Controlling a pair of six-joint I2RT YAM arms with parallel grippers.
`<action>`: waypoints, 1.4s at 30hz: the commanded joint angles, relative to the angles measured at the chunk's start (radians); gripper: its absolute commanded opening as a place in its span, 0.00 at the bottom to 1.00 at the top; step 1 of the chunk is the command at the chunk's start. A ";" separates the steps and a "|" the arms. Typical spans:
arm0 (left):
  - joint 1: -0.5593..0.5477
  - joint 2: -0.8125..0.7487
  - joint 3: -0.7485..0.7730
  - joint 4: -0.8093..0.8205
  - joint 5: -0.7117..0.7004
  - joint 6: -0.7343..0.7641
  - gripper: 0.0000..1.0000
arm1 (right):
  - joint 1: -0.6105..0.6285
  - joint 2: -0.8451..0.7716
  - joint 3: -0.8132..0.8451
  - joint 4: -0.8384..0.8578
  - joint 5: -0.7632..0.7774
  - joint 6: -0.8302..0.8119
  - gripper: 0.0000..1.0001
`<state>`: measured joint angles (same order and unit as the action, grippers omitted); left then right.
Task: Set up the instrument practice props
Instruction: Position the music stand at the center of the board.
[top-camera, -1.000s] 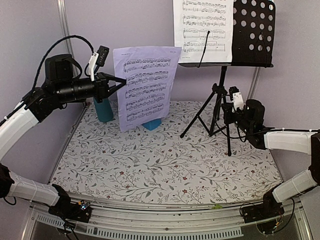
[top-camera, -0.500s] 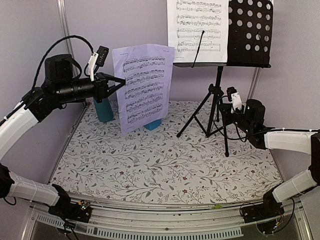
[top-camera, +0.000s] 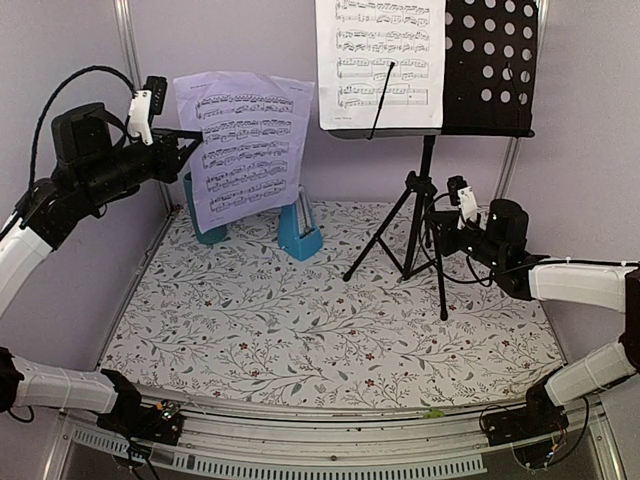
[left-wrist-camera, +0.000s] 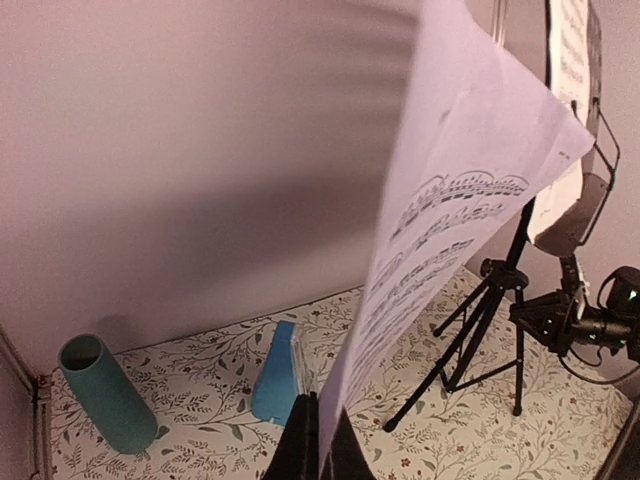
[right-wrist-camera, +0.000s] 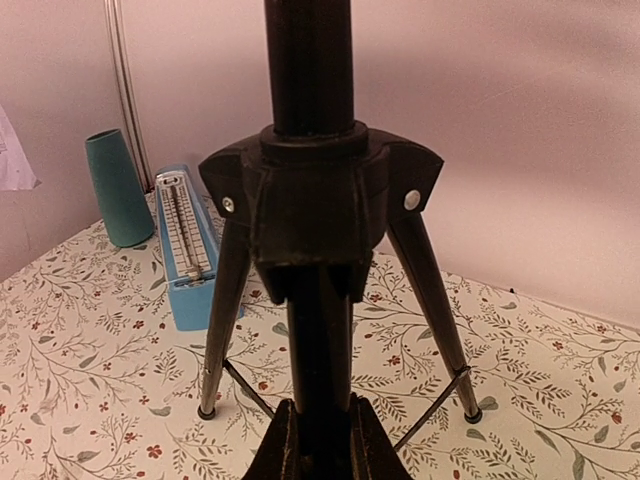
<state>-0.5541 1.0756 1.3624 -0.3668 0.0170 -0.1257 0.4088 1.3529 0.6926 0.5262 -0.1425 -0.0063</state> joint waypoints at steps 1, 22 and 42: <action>0.050 -0.012 0.042 -0.016 -0.126 -0.038 0.00 | 0.055 -0.027 -0.011 -0.044 -0.071 0.118 0.00; 0.133 -0.028 0.291 0.046 -0.149 0.059 0.00 | 0.248 0.001 0.015 -0.064 0.001 0.197 0.00; 0.134 0.031 0.445 0.510 0.250 -0.060 0.00 | 0.312 0.001 0.047 -0.115 0.064 0.218 0.33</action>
<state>-0.4309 1.0744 1.7775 0.0345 0.1398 -0.1104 0.7036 1.3590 0.7166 0.4751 -0.0650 0.1627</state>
